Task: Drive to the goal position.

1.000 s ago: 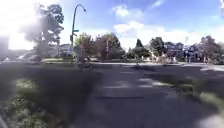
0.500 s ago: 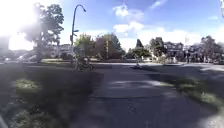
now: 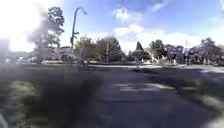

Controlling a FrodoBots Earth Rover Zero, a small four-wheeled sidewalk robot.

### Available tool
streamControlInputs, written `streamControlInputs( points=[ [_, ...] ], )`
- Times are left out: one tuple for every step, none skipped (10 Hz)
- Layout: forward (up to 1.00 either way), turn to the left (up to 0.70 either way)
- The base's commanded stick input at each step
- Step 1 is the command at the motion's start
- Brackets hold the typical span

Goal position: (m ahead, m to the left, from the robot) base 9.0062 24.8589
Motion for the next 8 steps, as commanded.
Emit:
streamControlInputs(
  points=[
    [1.0,0.4],
    [1.0,0.4],
    [1.0,0.4],
    [1.0,0.4],
    [1.0,0.4],
    [1.0,0.4],
    [1.0,0.4],
    [1.0,0.4]
  ],
)
